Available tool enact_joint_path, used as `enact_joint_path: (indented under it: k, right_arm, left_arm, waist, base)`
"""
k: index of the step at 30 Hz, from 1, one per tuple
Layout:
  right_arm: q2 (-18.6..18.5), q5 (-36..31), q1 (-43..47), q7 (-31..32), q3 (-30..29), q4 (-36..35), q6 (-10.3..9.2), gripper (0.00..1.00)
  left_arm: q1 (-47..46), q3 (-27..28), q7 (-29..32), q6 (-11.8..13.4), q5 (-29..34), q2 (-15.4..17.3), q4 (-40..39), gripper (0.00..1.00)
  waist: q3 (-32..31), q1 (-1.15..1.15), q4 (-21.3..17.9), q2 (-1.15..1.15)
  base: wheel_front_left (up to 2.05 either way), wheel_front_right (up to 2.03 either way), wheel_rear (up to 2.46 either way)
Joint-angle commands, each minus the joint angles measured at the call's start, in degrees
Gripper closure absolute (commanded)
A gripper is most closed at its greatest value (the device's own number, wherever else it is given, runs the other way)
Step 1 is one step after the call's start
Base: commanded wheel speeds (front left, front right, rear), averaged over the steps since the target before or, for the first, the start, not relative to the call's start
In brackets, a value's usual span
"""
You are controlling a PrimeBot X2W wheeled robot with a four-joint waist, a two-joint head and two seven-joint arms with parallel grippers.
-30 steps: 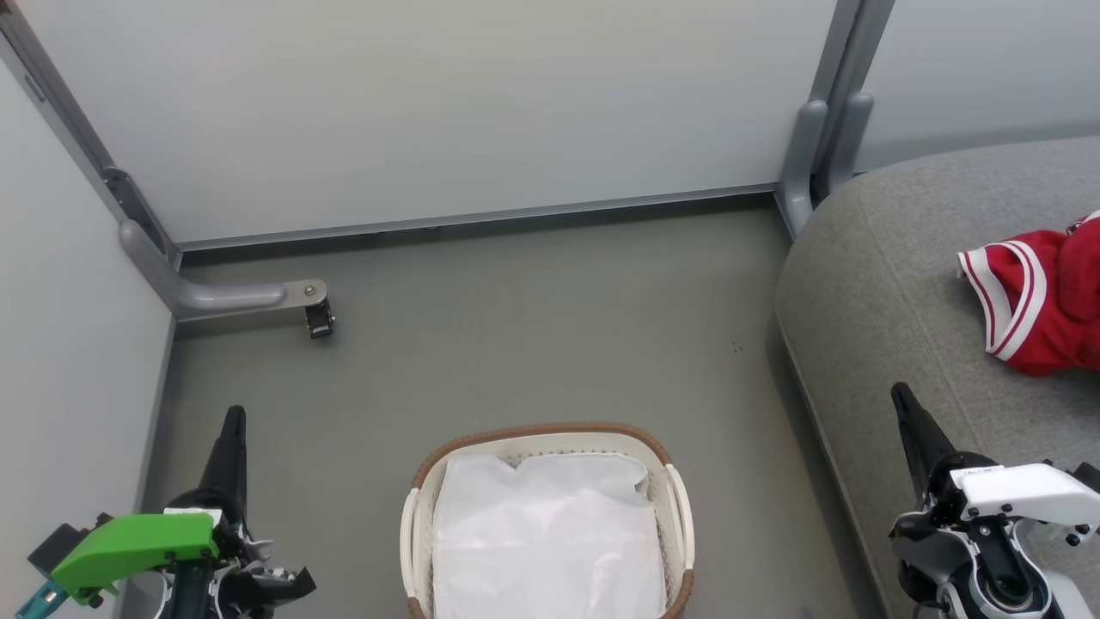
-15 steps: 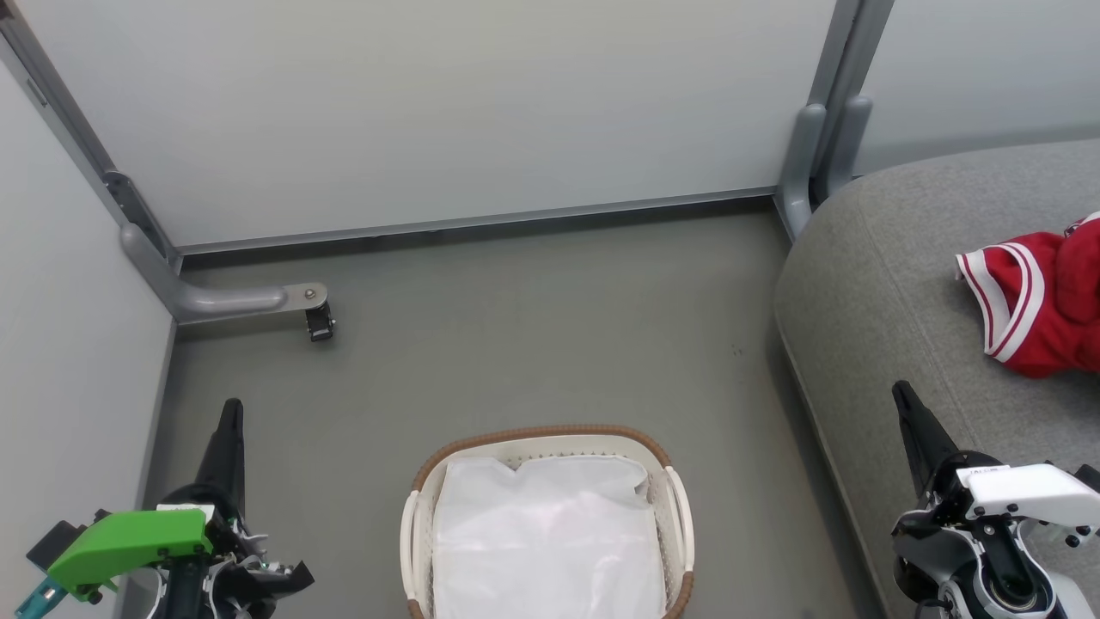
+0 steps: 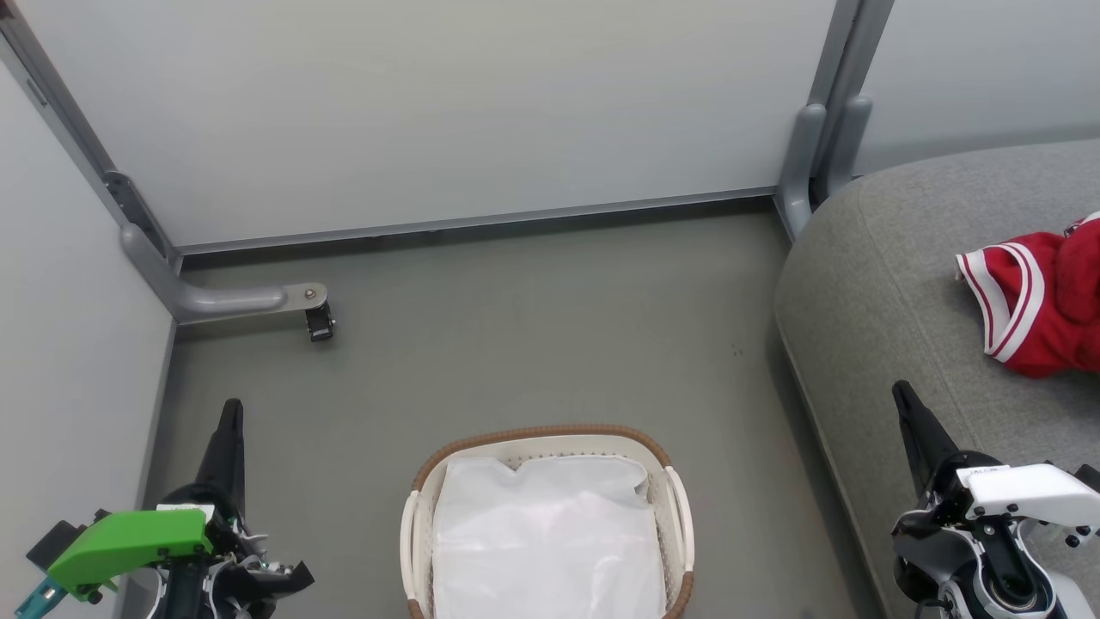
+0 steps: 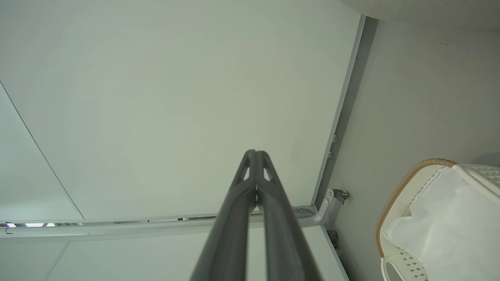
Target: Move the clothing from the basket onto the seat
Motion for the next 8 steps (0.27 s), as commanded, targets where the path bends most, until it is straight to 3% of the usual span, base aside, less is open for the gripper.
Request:
enact_joint_path:
  k: [1, 8]
  right_arm:
    - [-0.17, 0.20, 0.61, 0.10, -0.10, -0.16, -0.02, 1.00]
    - [-0.17, 0.20, 0.61, 0.10, -0.10, -0.16, -0.02, 1.00]
  left_arm:
    - [-0.55, 0.13, 0.20, -0.24, -0.18, 0.37, -0.14, 1.00]
    - [-0.55, 0.13, 0.20, -0.24, -0.18, 0.37, -0.15, 1.00]
  waist:
    - [0.00, 0.00, 0.00, 0.00]
    - [0.00, 0.00, 0.00, 0.00]
  base:
    - [0.00, 0.00, 0.00]
    - [0.00, 0.00, 0.00]
